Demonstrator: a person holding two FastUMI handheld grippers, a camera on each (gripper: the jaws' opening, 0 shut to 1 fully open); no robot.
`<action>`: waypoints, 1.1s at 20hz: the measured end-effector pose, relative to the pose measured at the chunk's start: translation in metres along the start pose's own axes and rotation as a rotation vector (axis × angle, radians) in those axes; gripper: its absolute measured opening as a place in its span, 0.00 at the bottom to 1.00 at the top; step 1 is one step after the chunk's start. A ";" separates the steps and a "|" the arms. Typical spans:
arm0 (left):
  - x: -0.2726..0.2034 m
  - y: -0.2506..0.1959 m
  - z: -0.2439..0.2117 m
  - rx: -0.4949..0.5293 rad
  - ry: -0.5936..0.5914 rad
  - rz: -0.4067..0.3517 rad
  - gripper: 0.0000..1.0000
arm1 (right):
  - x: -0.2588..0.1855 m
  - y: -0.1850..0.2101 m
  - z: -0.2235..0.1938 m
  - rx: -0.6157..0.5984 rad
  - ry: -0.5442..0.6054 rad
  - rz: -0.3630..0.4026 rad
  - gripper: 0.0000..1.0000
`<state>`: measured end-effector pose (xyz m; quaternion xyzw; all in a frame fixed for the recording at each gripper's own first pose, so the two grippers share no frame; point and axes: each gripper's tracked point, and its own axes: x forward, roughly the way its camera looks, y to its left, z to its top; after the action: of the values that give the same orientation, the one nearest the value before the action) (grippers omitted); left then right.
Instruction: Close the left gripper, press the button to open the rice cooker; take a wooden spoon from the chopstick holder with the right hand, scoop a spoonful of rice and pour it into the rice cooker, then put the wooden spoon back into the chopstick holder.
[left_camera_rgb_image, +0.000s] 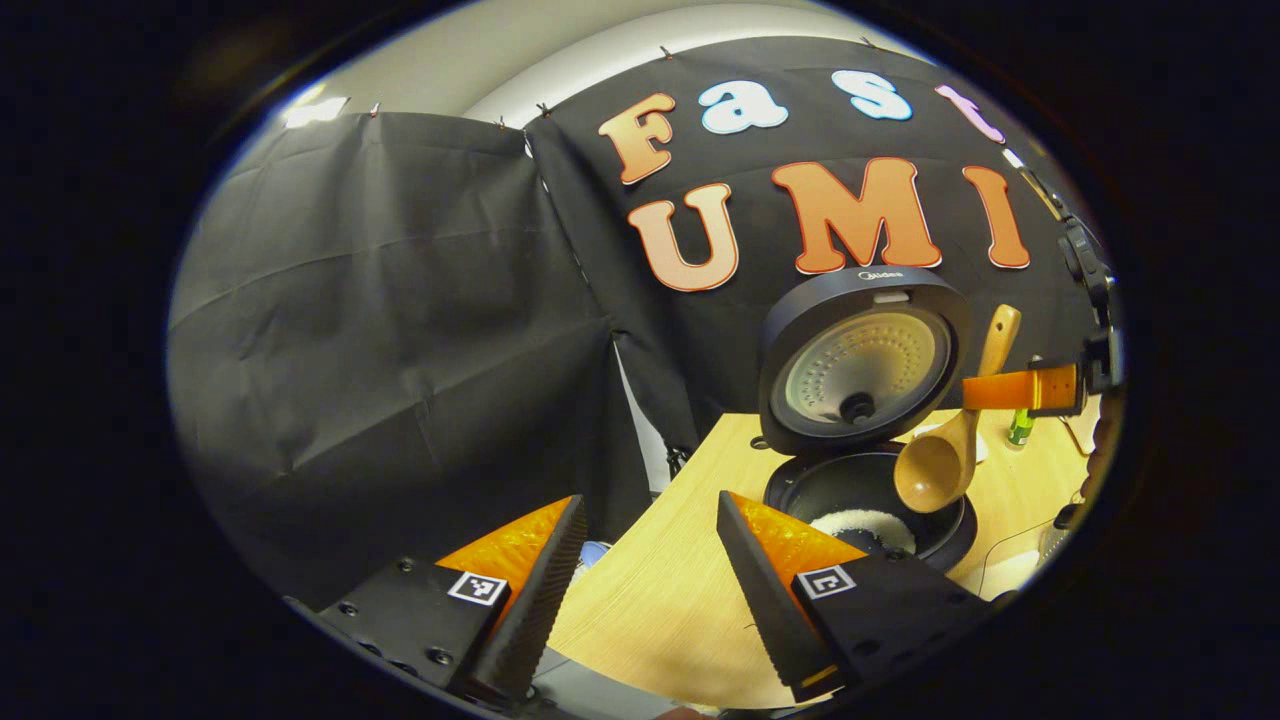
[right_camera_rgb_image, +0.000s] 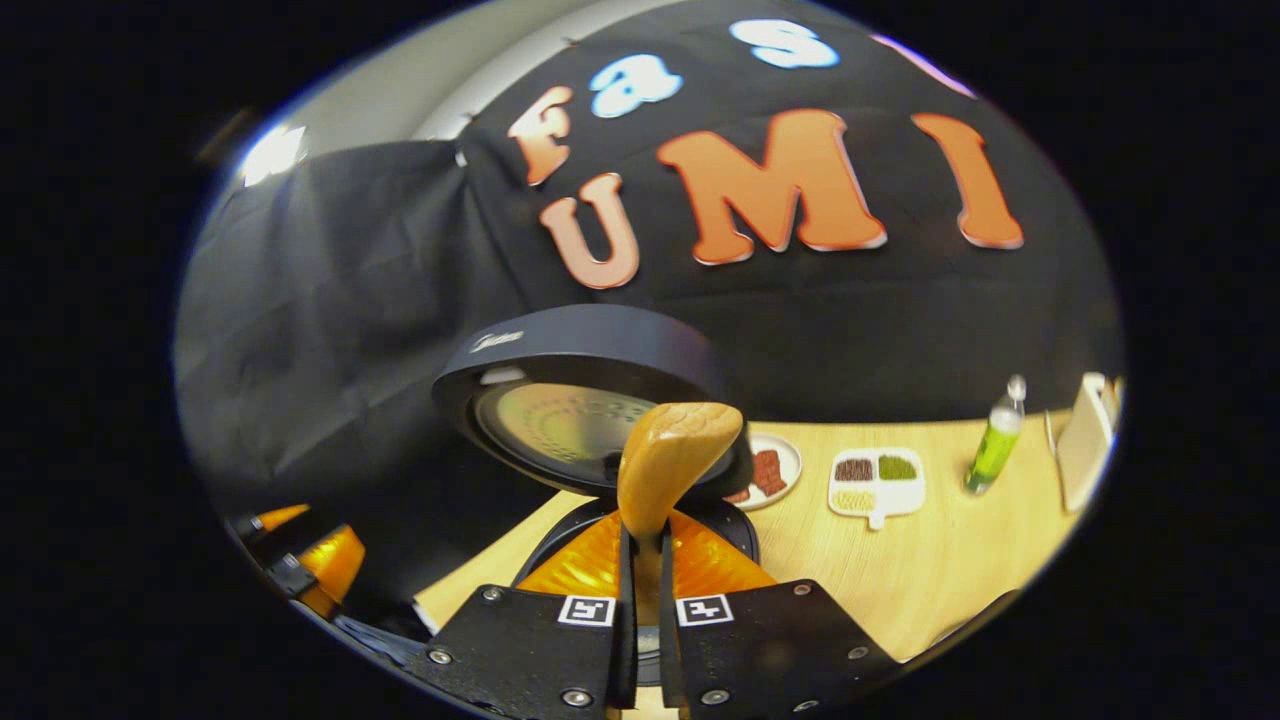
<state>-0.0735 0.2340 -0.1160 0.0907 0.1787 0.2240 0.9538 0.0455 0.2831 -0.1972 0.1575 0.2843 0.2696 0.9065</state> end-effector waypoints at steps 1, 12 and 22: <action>-0.001 -0.006 0.001 0.000 -0.002 -0.012 0.90 | -0.004 -0.014 0.001 0.074 0.006 -0.014 0.08; -0.005 -0.076 0.022 0.044 -0.029 -0.124 0.90 | -0.114 -0.162 0.017 0.382 -0.111 -0.256 0.08; -0.005 -0.120 0.037 0.081 -0.048 -0.194 0.82 | -0.200 -0.283 -0.021 0.374 -0.124 -0.567 0.08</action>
<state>-0.0161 0.1220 -0.1105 0.1169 0.1728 0.1208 0.9705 0.0075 -0.0577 -0.2521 0.2518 0.3059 -0.0600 0.9162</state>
